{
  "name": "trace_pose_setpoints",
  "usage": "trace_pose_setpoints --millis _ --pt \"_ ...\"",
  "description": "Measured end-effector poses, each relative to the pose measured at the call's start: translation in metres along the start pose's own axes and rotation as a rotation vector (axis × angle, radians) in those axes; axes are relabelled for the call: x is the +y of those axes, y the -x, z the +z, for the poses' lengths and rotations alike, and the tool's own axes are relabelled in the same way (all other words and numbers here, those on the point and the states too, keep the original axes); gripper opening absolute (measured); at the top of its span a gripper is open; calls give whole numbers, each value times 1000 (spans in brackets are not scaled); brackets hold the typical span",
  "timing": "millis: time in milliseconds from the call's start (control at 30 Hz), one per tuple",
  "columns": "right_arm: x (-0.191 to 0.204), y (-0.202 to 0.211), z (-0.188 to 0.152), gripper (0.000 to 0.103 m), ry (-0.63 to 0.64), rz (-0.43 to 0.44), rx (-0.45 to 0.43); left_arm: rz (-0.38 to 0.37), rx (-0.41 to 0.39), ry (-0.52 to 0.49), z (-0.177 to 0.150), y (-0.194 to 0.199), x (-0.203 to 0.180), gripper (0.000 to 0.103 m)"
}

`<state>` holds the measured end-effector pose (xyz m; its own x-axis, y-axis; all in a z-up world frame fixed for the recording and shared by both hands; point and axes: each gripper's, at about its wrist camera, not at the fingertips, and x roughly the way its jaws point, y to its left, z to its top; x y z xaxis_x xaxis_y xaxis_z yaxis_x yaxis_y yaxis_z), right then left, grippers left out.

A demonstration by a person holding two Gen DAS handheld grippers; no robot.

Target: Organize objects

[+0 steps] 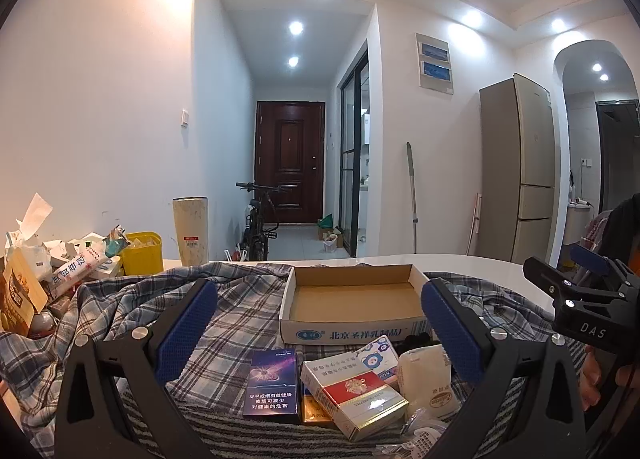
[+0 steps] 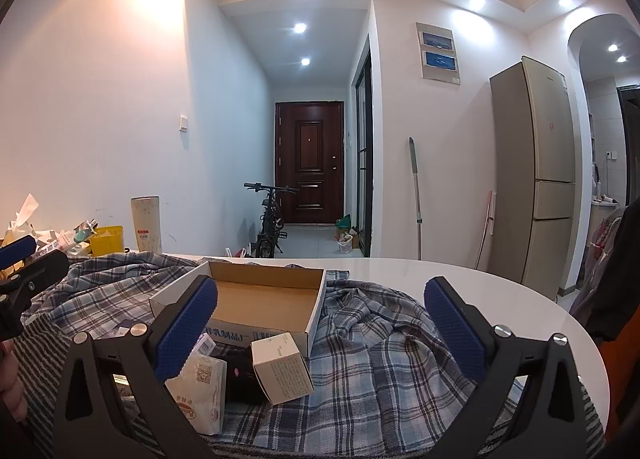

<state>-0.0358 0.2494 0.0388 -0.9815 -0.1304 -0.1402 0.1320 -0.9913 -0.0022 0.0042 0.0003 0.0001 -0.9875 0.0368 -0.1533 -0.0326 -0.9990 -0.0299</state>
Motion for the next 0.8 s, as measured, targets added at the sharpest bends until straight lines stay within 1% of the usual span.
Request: trace_pose_setpoints --millis 800 --pt "1 -1 0 103 6 5 7 1 3 -1 0 0 1 103"
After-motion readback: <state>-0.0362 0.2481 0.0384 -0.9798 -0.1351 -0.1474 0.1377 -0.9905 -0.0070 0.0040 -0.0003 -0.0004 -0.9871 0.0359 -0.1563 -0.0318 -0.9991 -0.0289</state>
